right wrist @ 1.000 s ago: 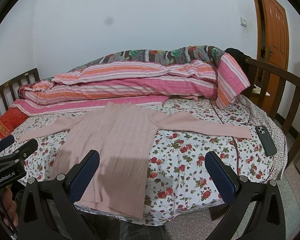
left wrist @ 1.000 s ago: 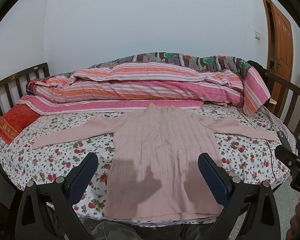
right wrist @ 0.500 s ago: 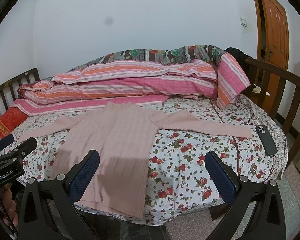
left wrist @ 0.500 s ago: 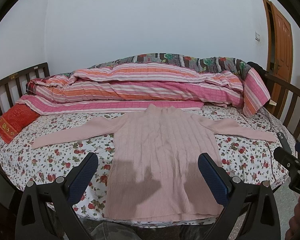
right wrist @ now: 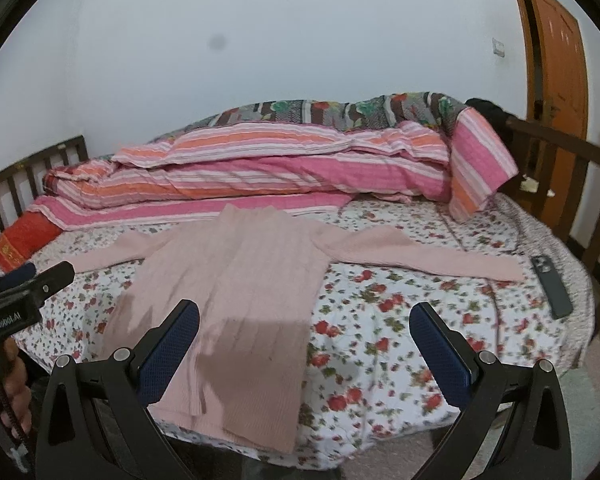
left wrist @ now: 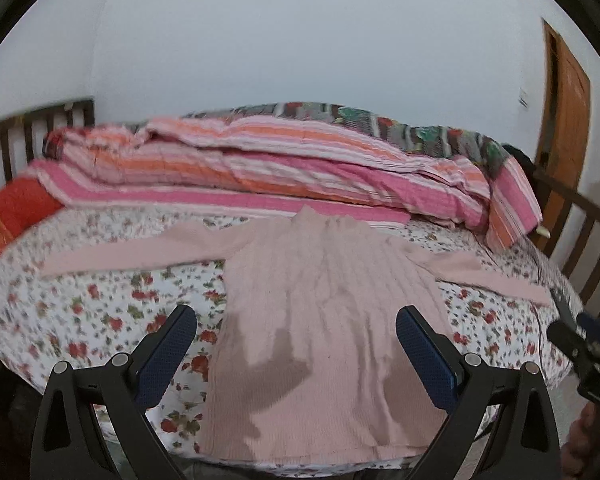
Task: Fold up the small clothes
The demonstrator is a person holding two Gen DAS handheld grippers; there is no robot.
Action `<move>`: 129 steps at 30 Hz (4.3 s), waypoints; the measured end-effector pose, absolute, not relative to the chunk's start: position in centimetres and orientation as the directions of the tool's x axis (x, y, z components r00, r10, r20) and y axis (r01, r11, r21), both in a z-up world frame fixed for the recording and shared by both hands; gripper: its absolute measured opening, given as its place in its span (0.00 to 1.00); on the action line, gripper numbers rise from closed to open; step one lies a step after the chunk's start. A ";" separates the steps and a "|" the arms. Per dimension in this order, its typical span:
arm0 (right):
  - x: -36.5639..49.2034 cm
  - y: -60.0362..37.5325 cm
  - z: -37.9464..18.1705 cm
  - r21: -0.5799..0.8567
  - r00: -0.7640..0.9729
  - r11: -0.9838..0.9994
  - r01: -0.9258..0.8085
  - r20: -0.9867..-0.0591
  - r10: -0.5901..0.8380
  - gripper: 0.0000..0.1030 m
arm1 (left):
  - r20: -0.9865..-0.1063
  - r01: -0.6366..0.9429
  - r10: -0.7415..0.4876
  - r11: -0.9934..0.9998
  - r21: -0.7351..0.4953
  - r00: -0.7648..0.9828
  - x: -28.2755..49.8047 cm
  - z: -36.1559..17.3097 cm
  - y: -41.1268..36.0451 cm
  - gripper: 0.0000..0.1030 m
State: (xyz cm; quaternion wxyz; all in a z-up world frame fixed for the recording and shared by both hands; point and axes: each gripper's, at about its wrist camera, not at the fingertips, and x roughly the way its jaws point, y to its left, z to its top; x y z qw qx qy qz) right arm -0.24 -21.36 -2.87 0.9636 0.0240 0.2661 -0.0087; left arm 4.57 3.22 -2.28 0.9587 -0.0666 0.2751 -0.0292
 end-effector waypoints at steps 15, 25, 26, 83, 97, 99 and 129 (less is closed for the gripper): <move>8.8 -21.5 -12.6 0.016 0.745 0.998 -0.056 -0.664 0.053 0.90 | -0.616 -0.310 0.005 0.867 -0.390 0.788 14.3 -12.5 24.3 0.90; 14.7 -21.5 -14.5 0.006 0.720 0.999 -0.037 -0.694 0.031 0.90 | -0.617 -0.534 0.109 0.632 -0.562 0.779 18.7 -17.6 38.5 0.60; 15.0 -21.5 -14.7 0.023 0.711 0.999 -0.037 -0.702 0.042 0.90 | -0.620 -0.547 0.121 0.619 -0.563 0.775 19.1 -17.9 39.5 0.59; 27.5 -28.9 -14.5 0.257 0.702 0.965 -0.051 -0.678 0.217 0.49 | -0.659 -0.157 -0.065 0.949 -0.272 0.750 28.5 -12.0 10.3 0.76; 32.2 -26.4 -15.7 0.222 0.672 0.973 -0.069 -0.710 0.210 0.03 | -0.563 -0.065 -0.242 0.881 -0.469 0.791 29.4 -13.9 13.6 0.76; 30.9 -27.0 -14.5 0.242 0.711 0.967 -0.081 -0.666 0.226 0.03 | -0.551 -0.019 -0.271 0.886 -0.463 0.789 29.5 -13.5 12.7 0.76; 17.9 -46.1 -16.2 0.186 0.723 0.917 0.352 -0.677 -0.140 0.71 | -0.748 -0.013 -0.122 0.985 -0.171 0.652 32.4 -17.3 7.8 0.91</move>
